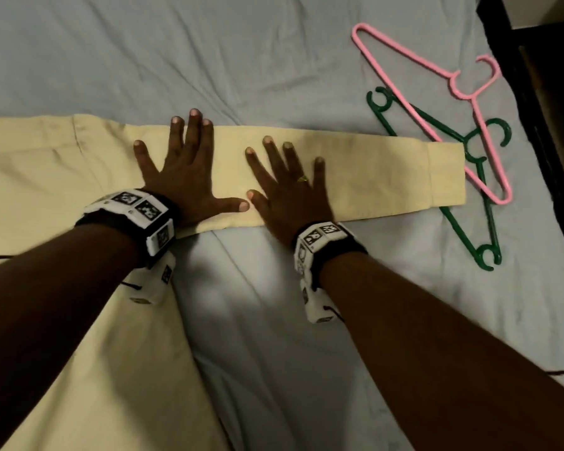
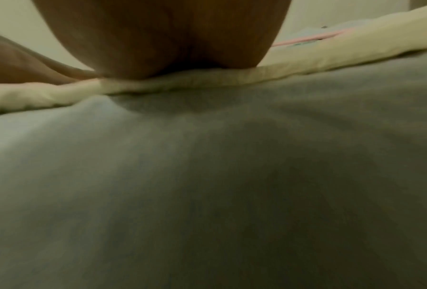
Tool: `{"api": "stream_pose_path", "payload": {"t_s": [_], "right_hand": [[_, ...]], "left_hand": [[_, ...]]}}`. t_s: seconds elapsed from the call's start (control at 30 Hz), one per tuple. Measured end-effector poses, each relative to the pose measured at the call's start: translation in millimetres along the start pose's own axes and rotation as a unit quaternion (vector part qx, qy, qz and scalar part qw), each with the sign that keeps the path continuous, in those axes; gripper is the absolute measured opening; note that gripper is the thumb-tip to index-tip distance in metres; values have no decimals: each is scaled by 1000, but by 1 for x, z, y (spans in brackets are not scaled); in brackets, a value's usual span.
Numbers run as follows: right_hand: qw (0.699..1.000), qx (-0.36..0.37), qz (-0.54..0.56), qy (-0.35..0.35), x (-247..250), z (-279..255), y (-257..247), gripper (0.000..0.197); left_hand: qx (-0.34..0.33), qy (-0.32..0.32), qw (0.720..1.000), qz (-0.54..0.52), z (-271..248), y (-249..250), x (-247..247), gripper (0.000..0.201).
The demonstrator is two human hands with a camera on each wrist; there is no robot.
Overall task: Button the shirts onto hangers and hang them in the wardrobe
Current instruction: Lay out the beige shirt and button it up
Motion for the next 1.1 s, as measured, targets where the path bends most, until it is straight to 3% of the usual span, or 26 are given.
{"api": "stream_pose_path", "payload": {"t_s": [0.17, 0.23, 0.3, 0.37, 0.43, 0.53, 0.6, 0.7, 0.83, 0.9, 0.97, 1.1], "right_hand": [[985, -171, 3, 0, -2, -37, 118, 72], [977, -212, -6, -14, 1, -56, 151, 80], [975, -220, -24, -22, 8, -53, 143, 84], [982, -188, -27, 9, 21, -33, 94, 80], [993, -116, -10, 23, 26, -7, 19, 76], [1000, -15, 14, 10, 23, 19, -94, 71], [999, 33, 19, -23, 10, 25, -139, 71], [999, 33, 6, -42, -1, 30, -123, 68], [988, -149, 25, -29, 11, 14, -31, 73], [976, -213, 44, -27, 21, 9, -21, 83], [986, -161, 32, -14, 28, 21, -65, 85], [997, 70, -6, -32, 11, 42, -212, 70]], "left_hand": [[-32, -8, 999, 30, -17, -12, 2, 117], [-38, 32, 999, 20, -42, -27, 4, 108], [-34, 92, 995, -23, -83, -56, 7, 101], [-4, 134, 990, -44, -127, -96, 2, 95], [74, 135, 987, -54, -166, -148, -11, 96], [205, 110, 969, -81, -208, -225, -30, 100], [264, 107, 954, -92, -231, -268, -36, 103], [294, 108, 944, -105, -253, -322, -48, 98], [235, 85, 966, -68, -265, -373, -55, 86], [224, 106, 966, -68, -267, -396, -42, 83], [262, 117, 955, -78, -274, -431, -33, 84], [301, 118, 943, -74, -289, -502, -35, 74]]}}
Point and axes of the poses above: each hand's wrist, its own z-axis towards the middle knuckle, its own x-axis out of the back of the hand, y = z × x, the point moved 9 cm from there along z, towards the middle knuckle, and after that the axes turned 3 degrees about x, right-handed, at the moved point
